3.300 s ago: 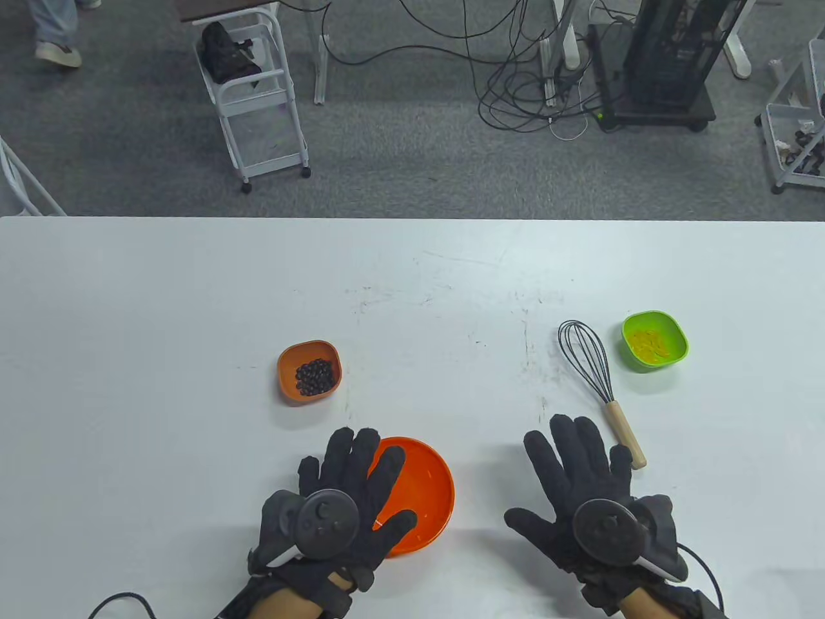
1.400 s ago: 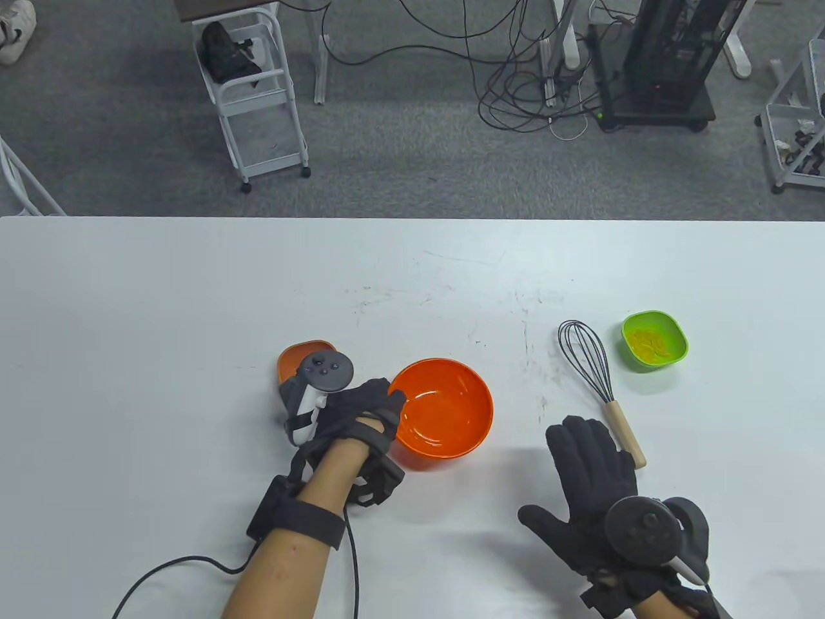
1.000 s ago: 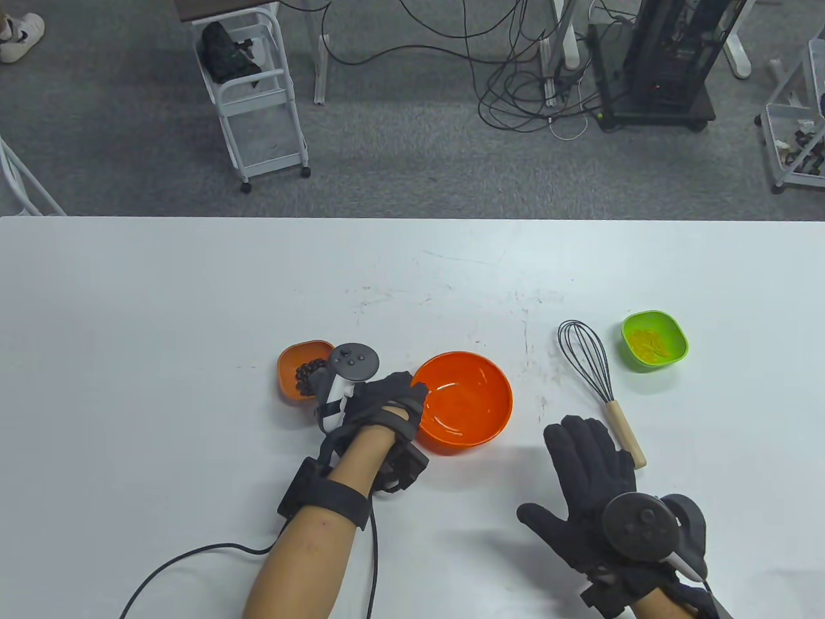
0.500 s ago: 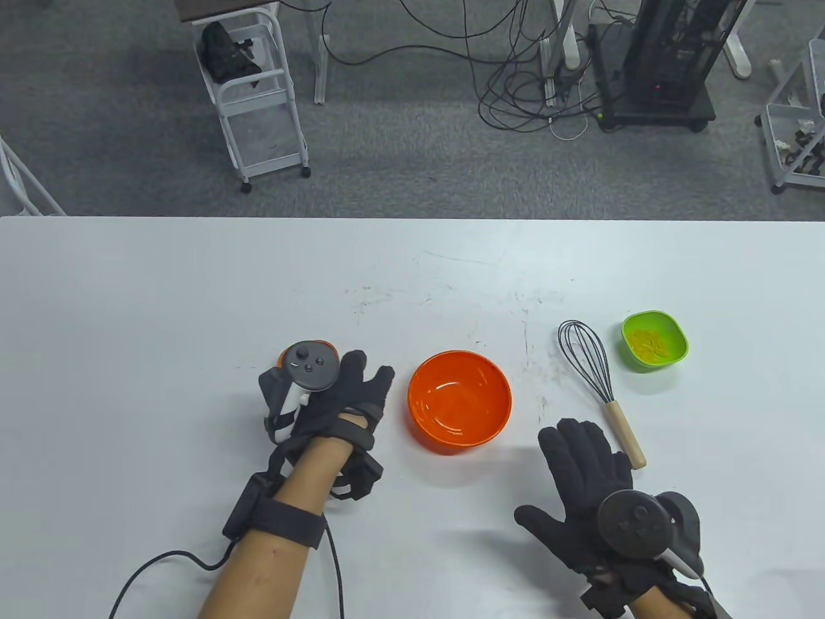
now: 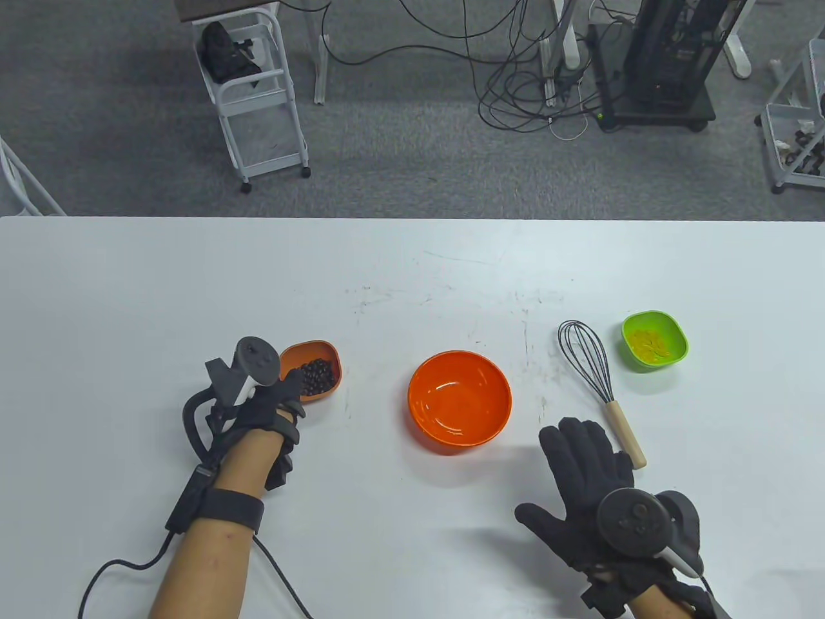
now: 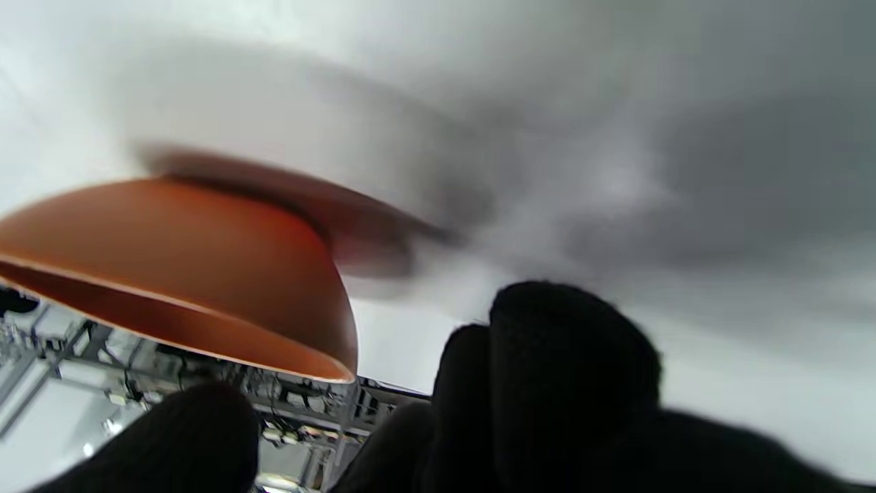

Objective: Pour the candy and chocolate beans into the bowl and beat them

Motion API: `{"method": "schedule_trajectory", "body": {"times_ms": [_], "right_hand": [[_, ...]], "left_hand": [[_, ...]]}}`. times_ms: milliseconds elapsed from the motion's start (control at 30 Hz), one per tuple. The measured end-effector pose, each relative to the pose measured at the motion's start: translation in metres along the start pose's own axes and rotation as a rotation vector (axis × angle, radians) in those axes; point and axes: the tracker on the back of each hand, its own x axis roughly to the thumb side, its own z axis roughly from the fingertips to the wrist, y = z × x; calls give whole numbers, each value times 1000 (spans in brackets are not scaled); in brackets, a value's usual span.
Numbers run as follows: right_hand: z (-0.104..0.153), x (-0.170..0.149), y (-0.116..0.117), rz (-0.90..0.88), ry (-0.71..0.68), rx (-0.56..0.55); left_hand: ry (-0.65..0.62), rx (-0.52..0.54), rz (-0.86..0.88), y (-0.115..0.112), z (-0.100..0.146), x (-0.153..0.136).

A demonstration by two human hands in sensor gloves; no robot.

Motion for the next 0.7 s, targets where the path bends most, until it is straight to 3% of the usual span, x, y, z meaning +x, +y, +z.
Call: {"method": "schedule_trajectory", "body": {"times_ms": [133, 300, 700], "right_hand": [[1, 1, -1, 0, -7, -13], [1, 3, 0, 2, -17, -17], [3, 5, 0, 0, -35, -16]], "left_hand": [[-1, -33, -58, -7, -8, 4], [30, -64, 14, -13, -18, 8], [65, -36, 56, -11, -28, 14]]}}
